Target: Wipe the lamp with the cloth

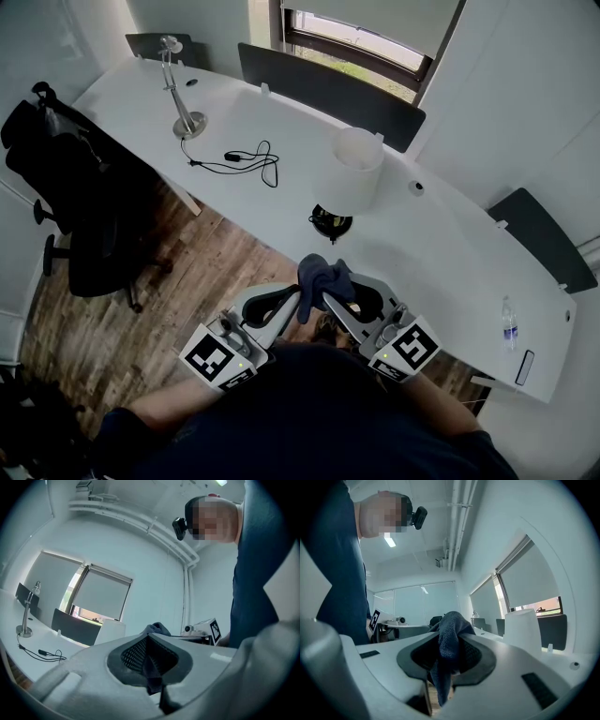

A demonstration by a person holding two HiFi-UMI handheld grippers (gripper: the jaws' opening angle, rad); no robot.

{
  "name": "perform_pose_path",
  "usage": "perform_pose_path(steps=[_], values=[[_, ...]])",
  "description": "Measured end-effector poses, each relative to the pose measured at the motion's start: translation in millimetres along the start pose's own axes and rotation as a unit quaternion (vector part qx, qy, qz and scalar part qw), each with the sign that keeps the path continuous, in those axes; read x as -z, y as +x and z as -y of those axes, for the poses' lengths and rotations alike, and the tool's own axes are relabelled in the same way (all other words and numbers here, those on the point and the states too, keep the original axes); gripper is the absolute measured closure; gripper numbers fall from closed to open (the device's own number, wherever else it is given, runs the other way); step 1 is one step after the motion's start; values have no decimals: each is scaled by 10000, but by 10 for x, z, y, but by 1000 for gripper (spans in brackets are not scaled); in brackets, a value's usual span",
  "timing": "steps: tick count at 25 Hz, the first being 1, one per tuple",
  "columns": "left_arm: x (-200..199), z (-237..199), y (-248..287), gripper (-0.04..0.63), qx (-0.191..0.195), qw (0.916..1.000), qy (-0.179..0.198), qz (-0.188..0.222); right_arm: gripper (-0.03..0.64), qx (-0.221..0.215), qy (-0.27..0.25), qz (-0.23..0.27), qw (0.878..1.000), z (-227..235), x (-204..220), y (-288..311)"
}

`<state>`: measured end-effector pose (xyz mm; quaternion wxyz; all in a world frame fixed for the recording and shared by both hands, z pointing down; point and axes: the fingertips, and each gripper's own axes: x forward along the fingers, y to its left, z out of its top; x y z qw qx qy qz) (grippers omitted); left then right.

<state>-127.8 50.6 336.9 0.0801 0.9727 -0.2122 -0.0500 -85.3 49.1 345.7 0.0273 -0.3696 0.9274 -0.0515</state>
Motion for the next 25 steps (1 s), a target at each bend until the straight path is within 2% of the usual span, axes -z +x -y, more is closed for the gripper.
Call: perform_pose_path(steps=[15, 19, 25], values=[[-29, 30, 27, 589, 96, 9999, 120, 68, 520, 43, -47, -46, 10000, 4, 48, -53], [-19, 36, 31, 589, 64, 10000, 14, -31, 520, 67, -41, -49, 10000, 10, 46, -51], [-10, 60, 32, 589, 103, 9998, 170, 28, 520, 60, -87, -48, 9999, 2, 63, -82]])
